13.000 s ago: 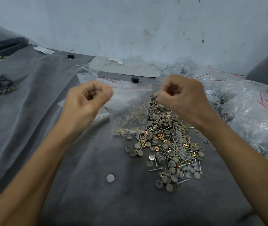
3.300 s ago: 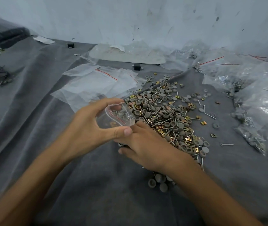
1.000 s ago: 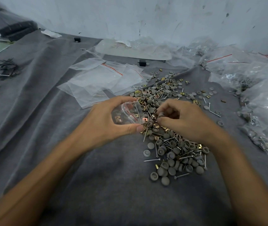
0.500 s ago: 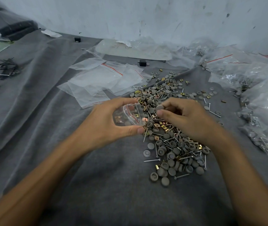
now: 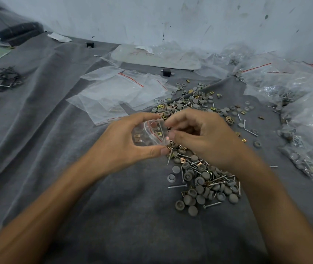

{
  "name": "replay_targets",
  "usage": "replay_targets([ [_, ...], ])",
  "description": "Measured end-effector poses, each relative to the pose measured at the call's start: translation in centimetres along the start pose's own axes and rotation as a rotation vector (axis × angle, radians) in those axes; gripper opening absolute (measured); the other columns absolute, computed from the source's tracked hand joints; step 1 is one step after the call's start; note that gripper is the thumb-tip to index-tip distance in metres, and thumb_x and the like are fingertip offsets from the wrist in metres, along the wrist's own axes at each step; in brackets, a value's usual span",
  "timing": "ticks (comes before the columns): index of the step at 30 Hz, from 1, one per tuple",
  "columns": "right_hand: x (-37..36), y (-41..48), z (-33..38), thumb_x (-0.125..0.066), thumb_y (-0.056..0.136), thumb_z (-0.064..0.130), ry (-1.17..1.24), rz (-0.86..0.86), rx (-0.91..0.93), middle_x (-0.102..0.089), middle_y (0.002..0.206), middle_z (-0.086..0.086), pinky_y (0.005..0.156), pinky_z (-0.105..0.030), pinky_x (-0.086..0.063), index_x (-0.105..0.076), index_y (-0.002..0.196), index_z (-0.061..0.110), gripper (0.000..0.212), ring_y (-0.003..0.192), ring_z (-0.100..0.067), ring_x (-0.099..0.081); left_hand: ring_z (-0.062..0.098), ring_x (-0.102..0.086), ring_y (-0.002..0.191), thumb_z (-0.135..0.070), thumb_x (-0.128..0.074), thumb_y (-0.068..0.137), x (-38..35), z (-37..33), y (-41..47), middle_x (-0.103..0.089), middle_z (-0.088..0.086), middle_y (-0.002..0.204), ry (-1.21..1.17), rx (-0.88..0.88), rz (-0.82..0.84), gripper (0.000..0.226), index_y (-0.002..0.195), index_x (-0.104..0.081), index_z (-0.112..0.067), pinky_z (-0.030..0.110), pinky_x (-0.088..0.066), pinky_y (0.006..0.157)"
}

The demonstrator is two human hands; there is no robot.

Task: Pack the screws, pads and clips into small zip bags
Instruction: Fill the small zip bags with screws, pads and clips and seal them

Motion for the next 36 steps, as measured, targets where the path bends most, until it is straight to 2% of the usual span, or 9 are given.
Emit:
replay_targets([
  [4,0.9,-0.4,-1.0,-0.077,0.088,0.025,-0.276,0.185,-0.124,-0.07,0.078,0.015,0.062,-0.013,-0.045,-0.075,0.091,0.029,0.005,0.069,0.003,-0.062,-0.014,-0.054,0.117,-0.079,-0.073,0.059,0.3,-0.2,-0.1,-0.063,-0.03,0.124,0.02,0.004,-0.011,0.08,0.13,-0.056,-0.047,0.007,-0.04,0.097],
  [8,-0.6,-1.1,-2.2,-0.076,0.087,0.04,-0.567,0.442,-0.205,-0.063,0.078,0.014,0.059,-0.013,-0.038,-0.074,0.097,0.036,0.012,0.075,0.008,-0.057,-0.016,-0.053,0.116,-0.076,-0.076,0.061,0.3,-0.4,-0.1,-0.061,-0.034,0.122,0.011,0.001,-0.006,0.076,0.129,-0.056,-0.048,0.0,-0.037,0.093],
  [16,-1.6,-1.0,-2.6,-0.077,0.083,0.036,-0.556,0.436,-0.23,-0.062,0.076,0.012,0.055,-0.012,-0.04,-0.066,0.082,0.033,0.011,0.073,0.008,-0.056,-0.018,-0.049,0.119,-0.07,-0.076,0.06,0.3,-0.6,-0.2,-0.059,-0.033,0.124,0.032,-0.007,0.009,0.078,0.131,-0.056,-0.045,-0.002,-0.034,0.094],
  [19,-0.2,-0.8,-2.4,-0.081,0.082,0.032,-0.446,0.33,-0.221,-0.064,0.075,0.01,0.058,-0.015,-0.043,-0.066,0.082,0.03,0.014,0.069,0.002,-0.058,-0.018,-0.046,0.122,-0.071,-0.075,0.058,0.3,-0.6,-0.2,-0.058,-0.031,0.126,0.048,-0.016,0.012,0.082,0.133,-0.056,-0.042,-0.003,-0.032,0.095],
  [24,1.9,-0.5,-1.4,-0.081,0.085,0.019,0.095,-0.097,-0.113,-0.069,0.075,0.001,0.062,-0.023,-0.049,-0.066,0.086,0.018,0.015,0.067,-0.009,-0.06,-0.015,-0.047,0.125,-0.058,-0.083,0.067,0.0,-0.6,-0.3,-0.056,-0.029,0.131,0.058,-0.031,0.048,0.081,0.139,-0.054,-0.036,0.004,-0.034,0.102],
  [27,0.9,-0.4,-0.8,-0.08,0.086,0.016,0.262,-0.091,-0.086,-0.07,0.075,0.002,0.061,-0.023,-0.049,-0.068,0.087,0.02,0.013,0.067,-0.01,-0.06,-0.009,-0.052,0.122,-0.05,-0.086,0.07,-0.2,-0.8,-0.3,-0.061,-0.024,0.13,0.068,-0.066,0.04,0.075,0.137,-0.056,-0.033,0.014,-0.039,0.105],
  [32,0.3,0.0,-1.2,-0.076,0.087,0.015,0.414,-0.078,-0.1,-0.078,0.088,-0.005,0.064,-0.021,-0.052,-0.071,0.097,0.02,0.012,0.074,-0.009,-0.068,-0.013,-0.056,0.114,-0.052,-0.084,0.067,0.2,0.0,-0.2,-0.062,-0.031,0.122,-0.015,-0.026,-0.013,0.068,0.128,-0.056,-0.043,0.004,-0.04,0.093],
  [34,0.6,0.2,-2.1,-0.073,0.09,0.015,0.332,-0.152,-0.122,-0.078,0.089,-0.001,0.065,-0.02,-0.052,-0.072,0.099,0.02,0.01,0.076,-0.007,-0.069,-0.011,-0.058,0.114,-0.054,-0.085,0.066,0.5,0.4,-0.1,-0.064,-0.027,0.121,-0.044,-0.004,-0.028,0.071,0.13,-0.058,-0.04,0.004,-0.04,0.093],
  [36,0.5,0.3,-3.1,-0.072,0.093,0.024,-0.005,-0.189,-0.126,-0.072,0.086,0.009,0.066,-0.017,-0.048,-0.073,0.098,0.028,0.006,0.076,-0.001,-0.064,-0.008,-0.06,0.114,-0.05,-0.09,0.067,0.8,0.7,0.1,-0.068,-0.023,0.119,-0.089,-0.001,-0.043,0.074,0.133,-0.059,-0.036,0.005,-0.042,0.094],
])
Point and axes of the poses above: each hand's wrist, its own y-axis towards the middle knuckle, its own x-axis out of the back of the hand, z = x × y, the point moved 3 cm from there along y, towards the middle knuckle
